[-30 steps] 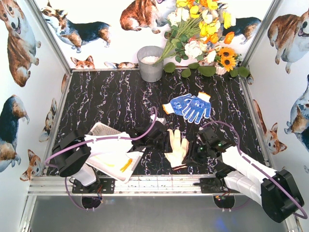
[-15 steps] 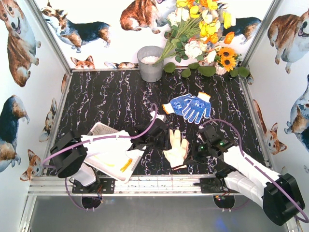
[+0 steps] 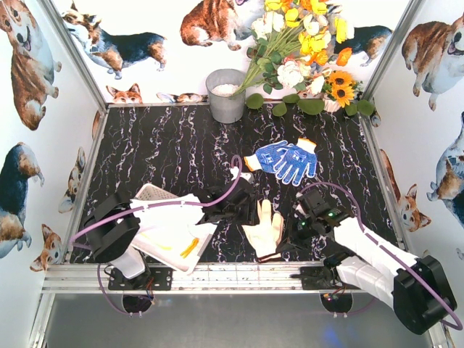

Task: Put the gloves into the storage basket
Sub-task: Pair the glove with the glove.

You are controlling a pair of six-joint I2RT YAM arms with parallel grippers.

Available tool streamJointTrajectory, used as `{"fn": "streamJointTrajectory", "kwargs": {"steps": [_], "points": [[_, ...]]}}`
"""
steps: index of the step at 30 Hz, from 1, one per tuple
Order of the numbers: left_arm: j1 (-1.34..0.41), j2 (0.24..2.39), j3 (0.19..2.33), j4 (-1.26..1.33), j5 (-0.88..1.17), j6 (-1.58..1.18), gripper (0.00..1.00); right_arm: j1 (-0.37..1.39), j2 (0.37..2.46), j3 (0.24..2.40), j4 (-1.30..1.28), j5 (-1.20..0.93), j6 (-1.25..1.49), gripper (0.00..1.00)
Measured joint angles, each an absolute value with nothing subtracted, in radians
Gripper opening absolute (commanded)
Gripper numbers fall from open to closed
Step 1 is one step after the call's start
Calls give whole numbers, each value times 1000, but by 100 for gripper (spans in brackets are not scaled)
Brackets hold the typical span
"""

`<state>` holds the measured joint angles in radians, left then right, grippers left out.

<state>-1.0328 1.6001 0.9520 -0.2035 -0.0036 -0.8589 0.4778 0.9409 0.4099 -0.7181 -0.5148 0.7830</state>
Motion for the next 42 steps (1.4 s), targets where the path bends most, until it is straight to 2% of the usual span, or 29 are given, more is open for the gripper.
{"fn": "streamJointTrajectory", "kwargs": {"steps": [18, 40, 42], "points": [[-1031, 1656, 961, -159, 9, -859, 38, 478, 882, 420, -766, -562, 787, 0], [-1029, 1725, 902, -54, 57, -884, 34, 524, 1085, 395, -732, -495, 742, 0], [-1029, 1725, 900, -48, 58, -885, 37, 527, 1088, 395, -733, -491, 736, 11]]}}
